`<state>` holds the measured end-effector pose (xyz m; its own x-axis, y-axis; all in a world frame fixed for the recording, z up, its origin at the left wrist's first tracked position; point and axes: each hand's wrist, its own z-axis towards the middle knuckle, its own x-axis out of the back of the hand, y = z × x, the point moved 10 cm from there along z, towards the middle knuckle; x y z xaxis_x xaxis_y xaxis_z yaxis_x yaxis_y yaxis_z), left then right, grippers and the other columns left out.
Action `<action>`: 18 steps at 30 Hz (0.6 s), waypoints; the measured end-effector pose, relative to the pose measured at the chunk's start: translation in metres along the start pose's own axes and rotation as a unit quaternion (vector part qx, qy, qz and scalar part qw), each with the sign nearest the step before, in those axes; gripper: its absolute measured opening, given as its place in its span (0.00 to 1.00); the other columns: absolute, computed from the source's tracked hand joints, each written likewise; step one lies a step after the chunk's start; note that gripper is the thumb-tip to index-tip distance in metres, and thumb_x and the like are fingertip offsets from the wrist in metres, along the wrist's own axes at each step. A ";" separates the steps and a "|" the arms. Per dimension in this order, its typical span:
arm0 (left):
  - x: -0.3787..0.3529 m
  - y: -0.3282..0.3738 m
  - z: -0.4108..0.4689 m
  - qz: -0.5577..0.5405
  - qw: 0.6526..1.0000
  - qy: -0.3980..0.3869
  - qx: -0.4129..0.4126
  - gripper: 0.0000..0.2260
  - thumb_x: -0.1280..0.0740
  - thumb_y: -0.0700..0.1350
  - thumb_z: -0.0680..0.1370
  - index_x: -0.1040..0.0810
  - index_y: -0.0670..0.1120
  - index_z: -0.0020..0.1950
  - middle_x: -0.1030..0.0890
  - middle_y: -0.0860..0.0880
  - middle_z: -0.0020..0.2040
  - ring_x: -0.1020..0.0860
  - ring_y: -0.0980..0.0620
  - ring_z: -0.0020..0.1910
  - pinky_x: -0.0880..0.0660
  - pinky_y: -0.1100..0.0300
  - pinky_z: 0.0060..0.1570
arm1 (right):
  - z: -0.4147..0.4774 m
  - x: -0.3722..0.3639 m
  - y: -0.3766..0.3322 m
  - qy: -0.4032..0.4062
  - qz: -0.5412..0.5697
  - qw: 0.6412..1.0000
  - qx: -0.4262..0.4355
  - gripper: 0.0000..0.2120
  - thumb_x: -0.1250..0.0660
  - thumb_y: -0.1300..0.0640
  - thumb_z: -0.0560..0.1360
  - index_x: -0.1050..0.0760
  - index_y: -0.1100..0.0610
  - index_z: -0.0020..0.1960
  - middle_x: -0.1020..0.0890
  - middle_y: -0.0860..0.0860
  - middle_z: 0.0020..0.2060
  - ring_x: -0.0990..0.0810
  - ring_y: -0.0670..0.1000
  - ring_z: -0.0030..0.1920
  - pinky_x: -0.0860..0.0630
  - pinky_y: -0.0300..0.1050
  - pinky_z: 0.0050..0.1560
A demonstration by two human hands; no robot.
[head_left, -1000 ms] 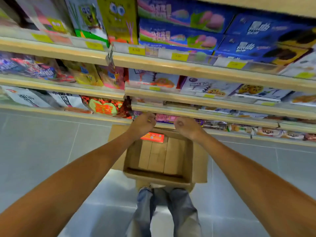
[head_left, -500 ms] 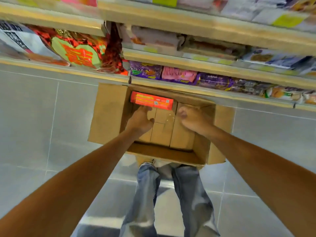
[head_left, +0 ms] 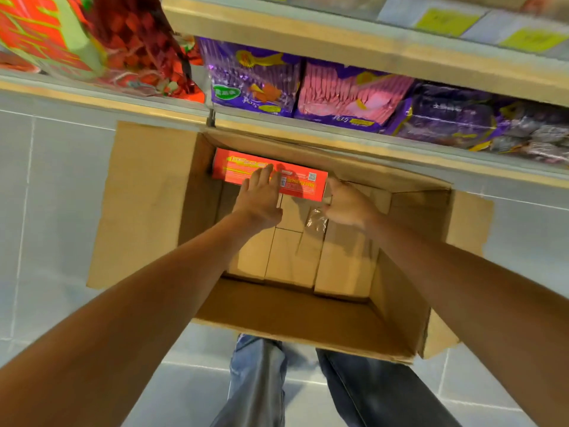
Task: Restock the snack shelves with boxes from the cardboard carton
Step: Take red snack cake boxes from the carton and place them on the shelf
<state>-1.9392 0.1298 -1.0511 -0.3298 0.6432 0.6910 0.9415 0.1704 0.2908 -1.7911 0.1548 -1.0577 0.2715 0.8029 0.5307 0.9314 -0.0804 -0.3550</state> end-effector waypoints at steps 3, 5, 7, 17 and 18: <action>-0.010 -0.009 0.020 0.053 0.998 0.014 -0.008 0.39 0.33 0.45 0.75 0.55 0.46 0.77 0.52 0.45 0.78 0.54 0.44 0.77 0.54 0.47 0.75 | 0.028 -0.014 0.014 0.013 -0.001 1.000 -0.002 0.33 0.34 0.59 0.71 0.44 0.54 0.73 0.24 0.57 0.61 0.23 0.58 0.59 0.26 0.45 0.49; -0.013 -0.012 0.033 0.088 0.996 0.030 -0.016 0.38 0.33 0.44 0.75 0.55 0.46 0.77 0.51 0.45 0.78 0.54 0.43 0.77 0.53 0.47 0.75 | 0.043 -0.019 0.019 0.025 0.001 1.000 0.001 0.33 0.33 0.59 0.70 0.44 0.56 0.71 0.22 0.57 0.57 0.21 0.59 0.54 0.24 0.49 0.49; -0.012 -0.015 0.046 0.103 0.993 0.059 -0.019 0.37 0.33 0.43 0.74 0.51 0.45 0.77 0.45 0.43 0.76 0.49 0.43 0.77 0.50 0.47 0.75 | 0.057 -0.022 0.020 0.028 -0.024 0.999 0.009 0.30 0.32 0.56 0.72 0.43 0.57 0.67 0.21 0.56 0.52 0.20 0.58 0.51 0.25 0.47 0.45; -0.008 -0.013 0.038 0.166 0.985 0.047 -0.025 0.33 0.31 0.49 0.74 0.44 0.46 0.74 0.34 0.44 0.69 0.35 0.43 0.69 0.37 0.48 0.68 | 0.052 -0.014 0.007 -0.010 -0.092 0.992 0.083 0.29 0.27 0.47 0.67 0.36 0.55 0.61 0.25 0.49 0.48 0.22 0.53 0.53 0.33 0.43 0.43; -0.005 -0.012 0.030 0.161 0.986 0.037 -0.027 0.34 0.32 0.50 0.74 0.44 0.46 0.74 0.34 0.44 0.70 0.36 0.43 0.69 0.37 0.47 0.68 | 0.047 -0.014 0.004 -0.022 -0.083 0.992 0.094 0.30 0.27 0.46 0.67 0.36 0.54 0.62 0.25 0.48 0.48 0.22 0.51 0.52 0.31 0.44 0.43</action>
<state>-1.9468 0.1464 -1.0780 -0.0210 0.6008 0.7991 0.9939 -0.0740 0.0818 -1.8023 0.1708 -1.1030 0.1038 0.8216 0.5605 0.8995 0.1630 -0.4054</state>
